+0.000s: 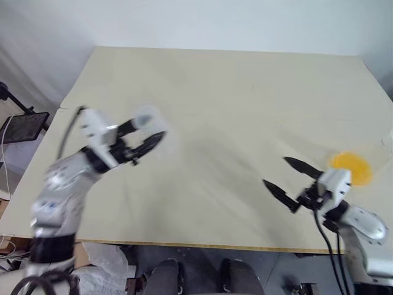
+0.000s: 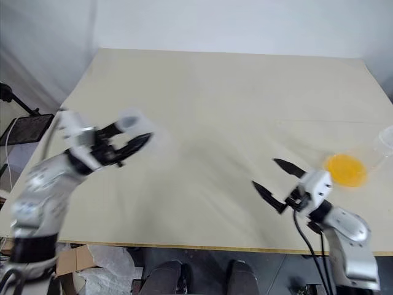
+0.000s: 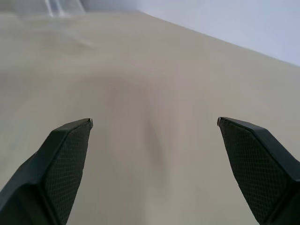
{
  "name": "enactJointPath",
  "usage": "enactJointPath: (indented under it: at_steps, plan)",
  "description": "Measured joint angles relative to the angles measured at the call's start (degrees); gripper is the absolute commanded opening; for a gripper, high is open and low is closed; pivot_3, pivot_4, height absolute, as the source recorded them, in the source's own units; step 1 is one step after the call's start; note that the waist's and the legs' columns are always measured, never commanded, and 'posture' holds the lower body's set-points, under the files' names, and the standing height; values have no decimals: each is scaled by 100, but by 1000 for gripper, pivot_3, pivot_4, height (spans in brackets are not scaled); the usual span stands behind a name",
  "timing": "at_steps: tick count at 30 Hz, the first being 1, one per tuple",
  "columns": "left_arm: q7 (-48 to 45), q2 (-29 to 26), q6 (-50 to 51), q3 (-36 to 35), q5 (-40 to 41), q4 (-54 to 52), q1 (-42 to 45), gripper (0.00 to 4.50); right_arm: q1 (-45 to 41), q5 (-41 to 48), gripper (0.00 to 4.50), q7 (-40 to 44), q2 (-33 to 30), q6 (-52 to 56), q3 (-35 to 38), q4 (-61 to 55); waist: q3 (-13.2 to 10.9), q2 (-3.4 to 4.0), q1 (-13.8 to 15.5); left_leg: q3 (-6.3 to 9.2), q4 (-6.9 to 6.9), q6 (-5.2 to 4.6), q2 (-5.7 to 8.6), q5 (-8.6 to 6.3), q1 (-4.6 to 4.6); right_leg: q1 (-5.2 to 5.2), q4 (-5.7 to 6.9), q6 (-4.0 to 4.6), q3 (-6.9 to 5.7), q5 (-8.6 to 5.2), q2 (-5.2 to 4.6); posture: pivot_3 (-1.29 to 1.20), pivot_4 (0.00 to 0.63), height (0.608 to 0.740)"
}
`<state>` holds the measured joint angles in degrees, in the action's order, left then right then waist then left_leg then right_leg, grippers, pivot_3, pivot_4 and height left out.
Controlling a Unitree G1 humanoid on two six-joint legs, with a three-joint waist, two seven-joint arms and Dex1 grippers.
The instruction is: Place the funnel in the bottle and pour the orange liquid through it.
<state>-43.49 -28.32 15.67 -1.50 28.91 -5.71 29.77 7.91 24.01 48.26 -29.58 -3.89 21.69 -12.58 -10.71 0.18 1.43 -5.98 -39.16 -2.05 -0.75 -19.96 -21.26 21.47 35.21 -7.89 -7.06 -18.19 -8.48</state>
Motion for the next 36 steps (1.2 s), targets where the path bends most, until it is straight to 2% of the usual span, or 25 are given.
enactJointPath:
  at_steps: [7,11,17,18,23,24,29,36]
  plan:
    - [-821,1204,-1134,1163,-1086,2730,1546,2421,943,6,4500,-321,110,-203,501,-332,-1,-2,-42,-28,9,10,-22,5,-1,10,-25,0,16,-1,32,0,150,740]
    - [-861,1728,-1827,1278,-1512,3900,2101,2421,1304,15,4500,-449,251,-303,604,-501,-2,-4,3,-29,5,7,-19,5,-4,9,-33,0,23,0,30,0,150,740]
    - [-921,2262,-2532,1265,-1814,5055,2640,2421,1567,21,4500,-531,398,-388,582,-625,-3,-6,9,-27,4,1,-16,5,-6,9,-34,-2,21,1,24,0,150,740]
    - [-925,2299,-2592,1259,-1843,5176,2706,2761,1575,21,4500,-534,427,-393,570,-640,-3,-6,8,-27,4,1,-16,5,-6,9,-33,-2,21,1,24,0,150,740]
    - [-1057,2333,-2702,1139,-1906,5397,2807,4272,1599,39,4500,-556,517,-400,516,-754,-3,-6,-8,-24,4,1,-18,5,-5,11,-26,-2,20,0,24,0,150,740]
    - [-1132,2318,-2698,1109,-1904,5387,2807,4463,1588,41,4500,-557,526,-400,450,-767,-3,-6,-5,-23,4,0,-18,5,-4,11,-24,-2,19,0,24,0,150,740]
    - [-1633,2026,-2563,1033,-1817,4951,2683,4463,1396,26,4500,-574,541,-395,183,-766,-3,-5,-7,-21,2,0,-18,5,-4,11,-20,-2,19,1,23,0,150,740]
    - [-1785,1146,-2361,588,-1667,3842,1912,4463,806,46,4500,-428,314,-324,-128,-701,-2,-3,-39,-17,-3,0,-25,5,-2,11,-10,-2,19,1,22,0,150,740]
